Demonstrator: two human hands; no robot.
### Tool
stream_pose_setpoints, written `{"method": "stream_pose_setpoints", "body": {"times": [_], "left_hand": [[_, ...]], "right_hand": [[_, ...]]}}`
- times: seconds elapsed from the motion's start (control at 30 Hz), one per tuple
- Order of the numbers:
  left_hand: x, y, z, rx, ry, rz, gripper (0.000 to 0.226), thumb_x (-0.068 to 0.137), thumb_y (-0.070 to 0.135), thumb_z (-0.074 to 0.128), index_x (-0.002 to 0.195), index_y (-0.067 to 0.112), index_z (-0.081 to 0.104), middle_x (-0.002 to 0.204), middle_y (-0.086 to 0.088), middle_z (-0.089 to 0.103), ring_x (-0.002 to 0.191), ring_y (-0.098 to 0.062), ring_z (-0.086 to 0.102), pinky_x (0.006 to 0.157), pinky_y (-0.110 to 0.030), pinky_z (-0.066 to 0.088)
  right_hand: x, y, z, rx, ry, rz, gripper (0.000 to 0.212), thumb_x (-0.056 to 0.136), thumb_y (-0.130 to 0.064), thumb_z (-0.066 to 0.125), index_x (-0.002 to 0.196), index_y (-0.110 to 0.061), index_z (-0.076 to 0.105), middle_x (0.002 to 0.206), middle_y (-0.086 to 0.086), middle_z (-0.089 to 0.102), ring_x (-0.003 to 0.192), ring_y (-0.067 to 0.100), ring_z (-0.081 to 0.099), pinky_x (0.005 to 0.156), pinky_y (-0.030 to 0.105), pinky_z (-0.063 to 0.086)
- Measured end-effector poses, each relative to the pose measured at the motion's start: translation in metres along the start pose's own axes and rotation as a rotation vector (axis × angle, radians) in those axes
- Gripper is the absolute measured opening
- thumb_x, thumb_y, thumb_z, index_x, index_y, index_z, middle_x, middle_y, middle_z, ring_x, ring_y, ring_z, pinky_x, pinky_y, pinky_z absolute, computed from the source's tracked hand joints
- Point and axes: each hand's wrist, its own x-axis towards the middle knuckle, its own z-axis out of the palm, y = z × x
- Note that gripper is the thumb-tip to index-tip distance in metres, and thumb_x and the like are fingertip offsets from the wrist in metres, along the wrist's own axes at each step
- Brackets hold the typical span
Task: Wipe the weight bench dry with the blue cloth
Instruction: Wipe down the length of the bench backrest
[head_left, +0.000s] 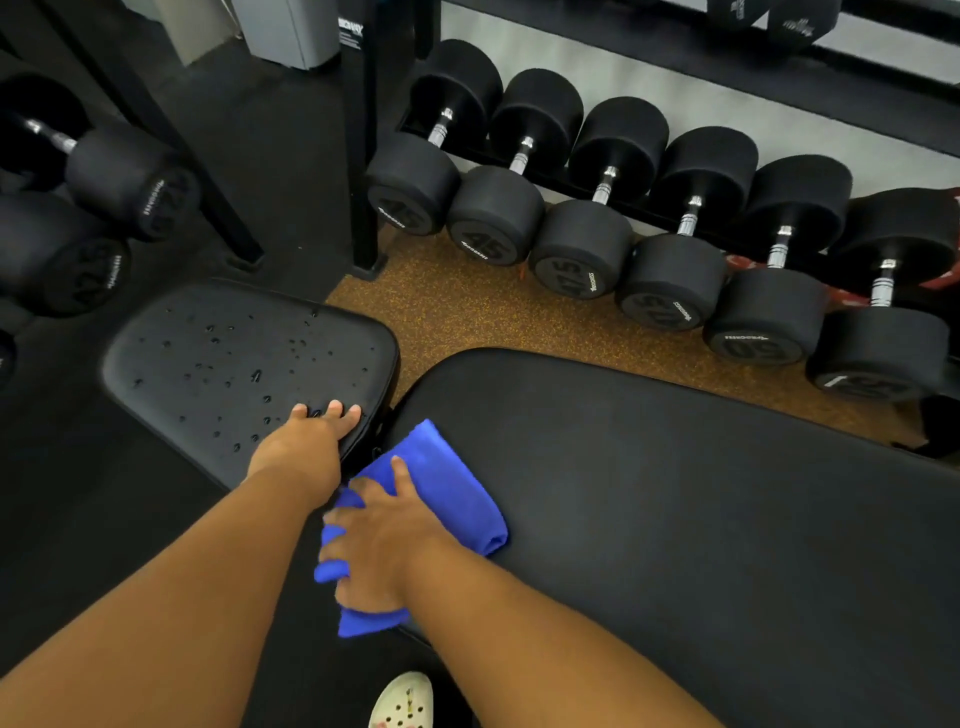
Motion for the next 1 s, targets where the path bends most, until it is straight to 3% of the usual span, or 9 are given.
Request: {"method": "stream_pose_setpoints", "body": {"times": [0.27,0.43,0.6,0.77,0.9,1.0], "left_hand": [[0.0,-0.003,0.0,0.004,-0.023,0.027,0.088,0.089,-0.004,0.047,0.152,0.035,-0.001,0.161,0.011,0.001,0.148,-0.027,0.001,0.111,-0.044,0.034],[-0.001,-0.005,-0.004,0.009,-0.046,0.057,0.088,0.09,-0.005,0.047,0.152,0.033,-0.002,0.161,0.009,-0.001,0.148,-0.029,-0.001,0.109,-0.043,0.037],[-0.003,-0.011,0.002,-0.024,-0.024,0.052,0.082,0.094,0.001,0.045,0.152,0.035,-0.001,0.161,0.011,-0.001,0.148,-0.024,-0.003,0.108,-0.042,0.038],[-0.002,-0.015,0.007,-0.052,-0.019,0.046,0.083,0.095,0.001,0.045,0.151,0.038,-0.002,0.161,0.013,-0.001,0.149,-0.022,-0.004,0.109,-0.045,0.037],[-0.004,-0.015,0.004,-0.078,-0.048,0.055,0.088,0.092,-0.005,0.044,0.151,0.038,-0.004,0.16,0.013,-0.004,0.148,-0.022,-0.006,0.109,-0.046,0.038],[-0.005,-0.012,0.001,-0.079,-0.063,0.06,0.095,0.086,-0.012,0.045,0.152,0.036,-0.005,0.161,0.011,-0.006,0.148,-0.025,-0.006,0.106,-0.045,0.041]], "right_hand": [[-0.071,0.006,0.032,-0.005,0.043,-0.302,0.034,0.09,-0.041,0.051,0.119,-0.03,0.066,0.151,-0.012,0.036,0.145,0.024,0.009,0.113,0.059,-0.011],[-0.038,-0.001,0.017,0.022,0.013,-0.203,0.041,0.092,-0.04,0.045,0.133,-0.037,0.053,0.157,-0.01,0.023,0.146,0.023,0.003,0.112,0.059,-0.014],[0.007,-0.014,0.006,-0.045,0.011,-0.053,0.049,0.092,-0.041,0.042,0.139,-0.029,0.049,0.157,-0.001,0.026,0.147,0.03,0.001,0.111,0.063,-0.013],[-0.047,-0.023,0.026,-0.179,0.03,-0.198,0.051,0.091,-0.037,0.047,0.14,-0.022,0.046,0.157,0.001,0.022,0.146,0.032,-0.002,0.111,0.066,-0.007],[-0.105,-0.022,0.046,-0.338,-0.083,-0.28,0.052,0.101,-0.031,0.035,0.149,-0.01,0.029,0.161,0.007,0.006,0.146,0.037,-0.01,0.11,0.068,-0.005],[-0.108,-0.025,0.056,-0.473,-0.077,-0.334,0.054,0.103,-0.033,0.029,0.149,-0.005,0.026,0.16,0.011,0.012,0.146,0.04,-0.002,0.105,0.07,0.003]]}}
